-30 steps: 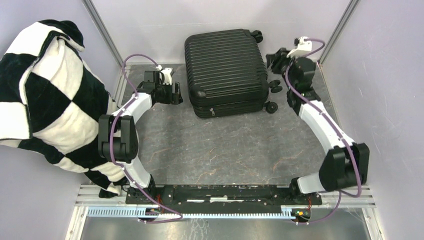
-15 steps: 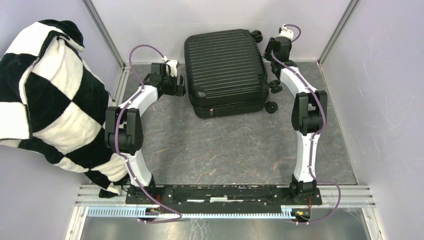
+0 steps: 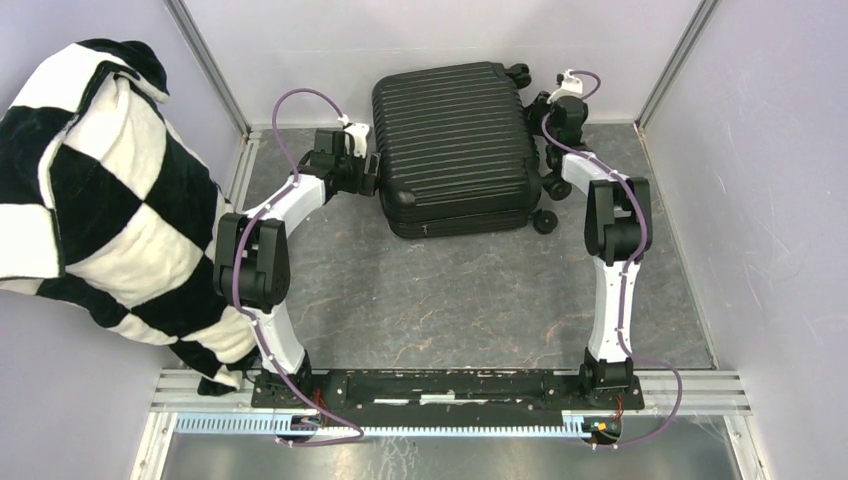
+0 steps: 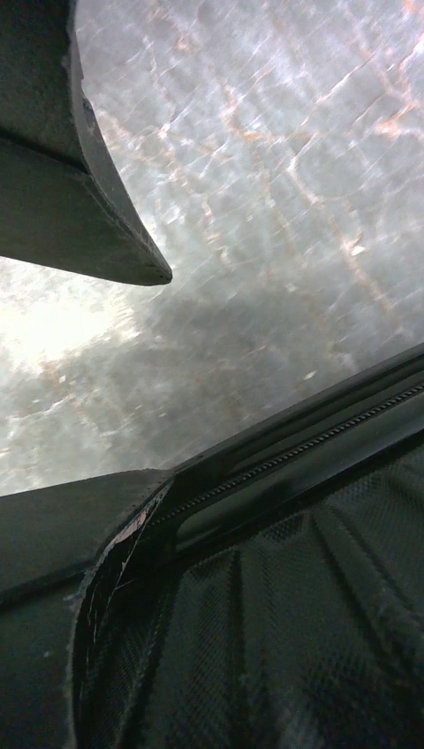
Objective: Pack the luggage
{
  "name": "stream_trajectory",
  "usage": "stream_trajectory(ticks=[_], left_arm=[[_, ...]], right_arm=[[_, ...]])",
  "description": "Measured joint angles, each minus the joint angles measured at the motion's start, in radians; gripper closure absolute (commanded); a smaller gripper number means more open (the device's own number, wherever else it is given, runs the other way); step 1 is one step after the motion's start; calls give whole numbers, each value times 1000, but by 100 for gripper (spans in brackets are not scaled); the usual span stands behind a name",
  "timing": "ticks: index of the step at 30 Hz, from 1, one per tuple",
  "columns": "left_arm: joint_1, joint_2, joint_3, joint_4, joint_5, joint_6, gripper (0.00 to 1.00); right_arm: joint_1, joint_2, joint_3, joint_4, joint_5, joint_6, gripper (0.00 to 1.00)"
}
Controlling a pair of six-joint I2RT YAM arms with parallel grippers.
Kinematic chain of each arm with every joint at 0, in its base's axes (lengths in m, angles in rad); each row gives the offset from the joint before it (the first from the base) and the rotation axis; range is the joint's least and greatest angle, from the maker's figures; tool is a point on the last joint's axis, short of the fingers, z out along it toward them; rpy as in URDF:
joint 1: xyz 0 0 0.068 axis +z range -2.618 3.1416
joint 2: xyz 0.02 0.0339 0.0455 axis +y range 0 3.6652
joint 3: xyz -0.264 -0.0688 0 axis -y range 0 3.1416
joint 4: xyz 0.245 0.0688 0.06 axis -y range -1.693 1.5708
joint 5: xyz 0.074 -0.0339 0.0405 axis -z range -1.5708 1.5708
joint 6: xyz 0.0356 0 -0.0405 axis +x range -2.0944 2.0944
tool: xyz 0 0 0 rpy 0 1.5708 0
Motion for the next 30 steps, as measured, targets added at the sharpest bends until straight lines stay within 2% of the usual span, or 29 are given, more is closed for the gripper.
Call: stream_trajectory(ticks=[6, 13, 18, 20, 23, 26, 29, 30], left_arm=[[-31, -144, -156, -38, 35, 63, 19], [-108, -322, -237, -210, 83, 203, 21], [-181, -403, -263, -393, 156, 315, 21], [-212, -433, -285, -468, 180, 332, 21], [-287, -469, -299, -489, 153, 319, 17], [-359, -467, -309, -475, 158, 317, 11], [-426, -436, -310, -430, 200, 319, 1], [-438, -430, -310, -428, 211, 320, 1]], right_arm=[[-6, -179, -309, 227, -66, -4, 67], [-1, -266, -446, 352, -143, 31, 68], [26, -244, -393, 343, -256, 58, 68], [51, -201, -305, 327, -328, 79, 67], [116, -166, -197, 342, -438, 127, 64], [282, -145, -106, 372, -563, 138, 60], [478, -94, -42, 293, -645, 107, 55], [508, -91, -28, 279, -654, 97, 55]])
